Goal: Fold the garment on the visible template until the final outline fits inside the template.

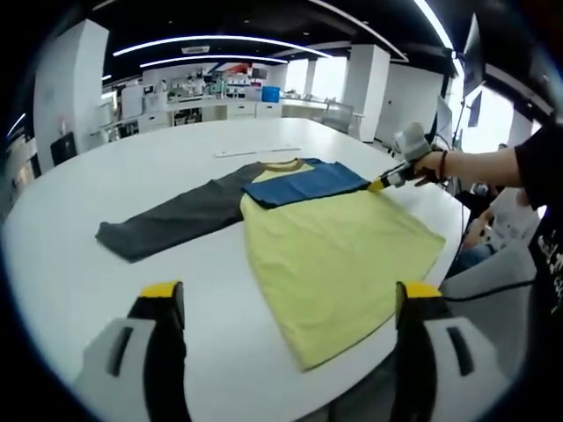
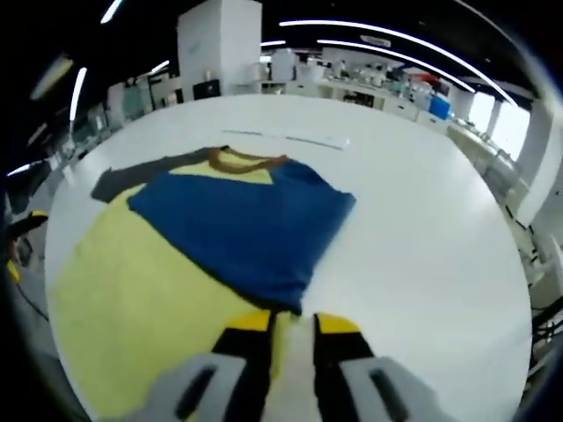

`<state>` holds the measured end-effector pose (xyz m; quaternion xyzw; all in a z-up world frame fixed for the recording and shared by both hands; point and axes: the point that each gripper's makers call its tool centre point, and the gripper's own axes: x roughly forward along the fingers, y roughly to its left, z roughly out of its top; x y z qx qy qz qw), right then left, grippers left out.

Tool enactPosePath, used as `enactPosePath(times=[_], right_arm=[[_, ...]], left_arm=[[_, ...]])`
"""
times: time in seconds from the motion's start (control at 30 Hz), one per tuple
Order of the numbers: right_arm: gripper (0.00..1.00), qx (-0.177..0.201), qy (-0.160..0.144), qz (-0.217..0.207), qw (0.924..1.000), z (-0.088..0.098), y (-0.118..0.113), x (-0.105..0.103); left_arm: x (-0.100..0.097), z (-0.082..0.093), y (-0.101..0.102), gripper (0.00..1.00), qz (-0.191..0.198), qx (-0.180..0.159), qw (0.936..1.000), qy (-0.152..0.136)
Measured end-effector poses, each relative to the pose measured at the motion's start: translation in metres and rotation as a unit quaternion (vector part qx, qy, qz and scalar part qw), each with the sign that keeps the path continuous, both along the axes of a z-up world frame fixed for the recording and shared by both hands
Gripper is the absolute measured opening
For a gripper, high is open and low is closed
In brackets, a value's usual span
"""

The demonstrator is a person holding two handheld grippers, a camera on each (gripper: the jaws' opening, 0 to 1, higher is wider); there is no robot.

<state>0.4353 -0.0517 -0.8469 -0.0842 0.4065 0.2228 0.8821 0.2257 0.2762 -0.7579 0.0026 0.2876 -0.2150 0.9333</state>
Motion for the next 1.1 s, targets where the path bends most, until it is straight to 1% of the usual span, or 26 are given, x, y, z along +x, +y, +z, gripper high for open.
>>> enactPosePath(times=[0.03, 0.07, 0.17, 0.27, 0.33, 0.4, 0.43, 0.5, 0.57, 0.6, 0.63, 0.67, 0.73, 0.77, 0.87, 0.93, 0.97, 1.0, 1.03, 1.1], right_arm=[[0.12, 0.008, 0.003, -0.004, 1.0, -0.001, 0.0, 0.0], [0.09, 0.012, -0.004, -0.008, 0.9999, 0.003, 0.001, 0.0], [0.04, 0.019, 0.001, -0.005, 0.9998, 0.002, 0.001, 0.001], [0.02, 0.022, 0.002, 0.0, 0.9998, 0.002, 0.001, 0.002], [0.01, 0.021, 0.004, 0.007, 0.9997, 0.001, -0.002, 0.006], [0.01, 0.019, 0.004, 0.012, 0.9997, 0.003, 0.0, 0.002], [0.01, 0.017, 0.005, 0.015, 0.9997, 0.002, -0.002, 0.004], [0.01, 0.011, 0.004, 0.017, 0.9998, 0.003, -0.003, 0.002], [0.02, 0.003, 0.001, 0.031, 0.9995, 0.001, -0.005, 0.007], [0.03, 0.003, 0.001, 0.032, 0.9995, 0.002, -0.004, 0.005], [0.05, 0.003, 0.002, 0.03, 0.9995, 0.003, -0.004, 0.004], [0.11, 0.002, -0.001, 0.023, 0.9997, 0.004, -0.005, 0.004], [0.26, 0.0, -0.003, 0.017, 0.9998, 0.006, -0.007, 0.002], [0.35, 0.001, -0.003, 0.018, 0.9998, 0.008, -0.007, 0.0], [0.52, 0.01, -0.007, 0.015, 0.9998, 0.013, -0.009, 0.0], [0.57, 0.029, -0.013, 0.014, 0.9994, 0.022, -0.005, -0.004], [0.6, 0.037, -0.013, 0.017, 0.9991, 0.026, -0.003, -0.007], [0.64, 0.046, -0.019, 0.021, 0.9986, 0.03, -0.002, -0.006], [0.7, 0.052, -0.025, 0.025, 0.998, 0.034, -0.001, -0.005], [0.8, 0.071, -0.026, 0.028, 0.9968, 0.044, 0.004, -0.012]], left_arm=[[0.001, 0.001, 0.002, 0.97, 0.001, 0.002, 1.0, -0.001], [0.001, 0.002, 0.004, 0.97, 0.002, 0.003, 1.0, -0.001], [0.004, 0.002, 0.014, 0.97, 0.01, 0.008, 0.9999, -0.001], [0.008, 0.001, 0.022, 0.97, 0.021, 0.013, 0.9997, 0.001], [0.011, 0.001, 0.025, 0.97, 0.027, 0.012, 0.9996, 0.0], [0.014, 0.002, 0.031, 0.97, 0.034, 0.013, 0.9993, -0.001], [0.016, 0.002, 0.033, 0.97, 0.036, 0.014, 0.9992, -0.001], [0.019, 0.002, 0.04, 0.96, 0.044, 0.017, 0.9989, -0.001], [0.023, 0.003, 0.045, 0.96, 0.051, 0.019, 0.9985, -0.002], [0.025, 0.003, 0.049, 0.96, 0.057, 0.02, 0.9982, -0.002], [0.027, 0.003, 0.052, 0.96, 0.062, 0.022, 0.9979, -0.002], [0.029, 0.004, 0.055, 0.96, 0.068, 0.023, 0.9974, -0.003], [0.033, 0.006, 0.06, 0.96, 0.077, 0.022, 0.9968, -0.006], [0.035, 0.006, 0.064, 0.96, 0.081, 0.021, 0.9965, -0.007], [0.041, 0.005, 0.076, 0.96, 0.092, 0.024, 0.9954, -0.007], [0.045, 0.005, 0.085, 0.95, 0.098, 0.028, 0.9948, -0.008], [0.049, 0.004, 0.093, 0.94, 0.105, 0.03, 0.994, -0.008], [0.052, 0.005, 0.098, 0.92, 0.111, 0.032, 0.9932, -0.013], [0.057, 0.006, 0.107, 0.9, 0.122, 0.041, 0.9914, -0.024], [0.062, 0.005, 0.115, 0.89, 0.127, 0.048, 0.9905, -0.022]])
